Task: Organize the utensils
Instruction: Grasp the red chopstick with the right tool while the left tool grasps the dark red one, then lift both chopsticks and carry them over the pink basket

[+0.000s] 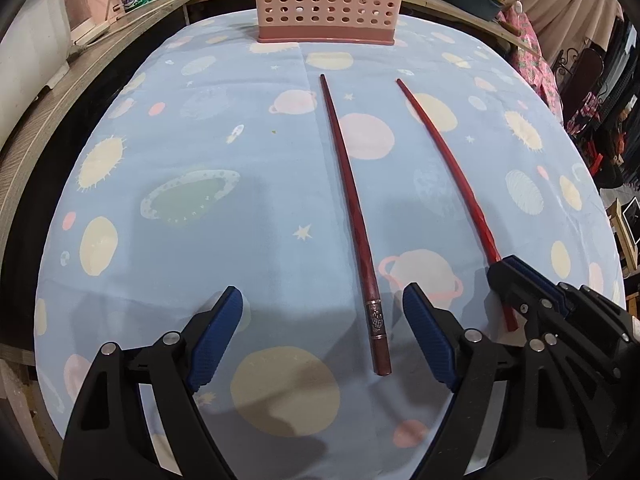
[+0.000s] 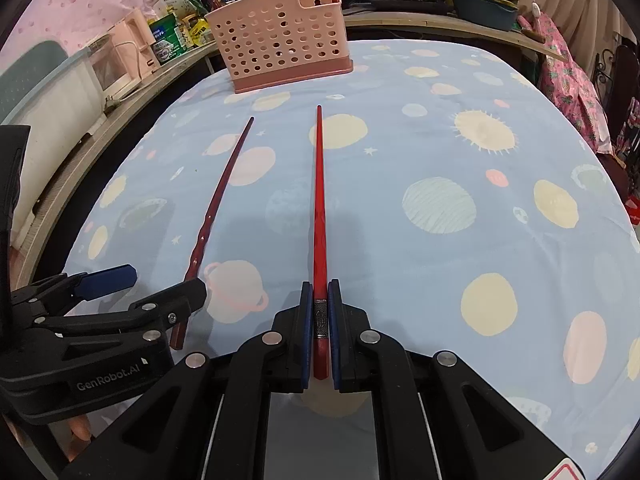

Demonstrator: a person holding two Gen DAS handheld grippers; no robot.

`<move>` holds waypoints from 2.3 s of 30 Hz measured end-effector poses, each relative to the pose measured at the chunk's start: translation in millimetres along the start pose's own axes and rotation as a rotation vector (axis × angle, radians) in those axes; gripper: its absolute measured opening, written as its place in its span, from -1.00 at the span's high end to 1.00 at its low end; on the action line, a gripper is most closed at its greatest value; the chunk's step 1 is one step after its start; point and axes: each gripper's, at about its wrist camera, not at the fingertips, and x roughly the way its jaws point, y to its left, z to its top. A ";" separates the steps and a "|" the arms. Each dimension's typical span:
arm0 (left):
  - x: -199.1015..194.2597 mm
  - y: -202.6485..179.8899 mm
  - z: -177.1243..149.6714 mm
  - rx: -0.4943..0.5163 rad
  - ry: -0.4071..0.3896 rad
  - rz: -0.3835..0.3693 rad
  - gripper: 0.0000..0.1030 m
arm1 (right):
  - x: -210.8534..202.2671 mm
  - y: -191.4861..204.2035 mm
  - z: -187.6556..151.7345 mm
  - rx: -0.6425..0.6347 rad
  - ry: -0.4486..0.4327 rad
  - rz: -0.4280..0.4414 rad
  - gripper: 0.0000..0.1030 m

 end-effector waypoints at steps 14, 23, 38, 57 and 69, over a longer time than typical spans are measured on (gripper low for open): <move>-4.9 -1.4 -1.0 0.026 -0.020 0.001 0.44 | -0.5 -1.9 -1.3 -0.001 -0.003 0.010 0.86; -10.2 1.6 2.8 0.016 0.004 -0.049 0.86 | -3.5 2.6 1.1 -0.010 -0.001 0.025 0.86; -72.9 27.4 52.5 -0.069 -0.143 -0.107 0.86 | -49.8 5.2 61.2 0.008 -0.131 0.084 0.86; -146.2 59.1 197.9 -0.113 -0.424 -0.081 0.86 | -99.8 12.5 207.6 0.030 -0.374 0.181 0.86; -202.8 69.1 282.6 -0.139 -0.607 -0.090 0.86 | -127.1 15.5 310.2 0.059 -0.536 0.220 0.86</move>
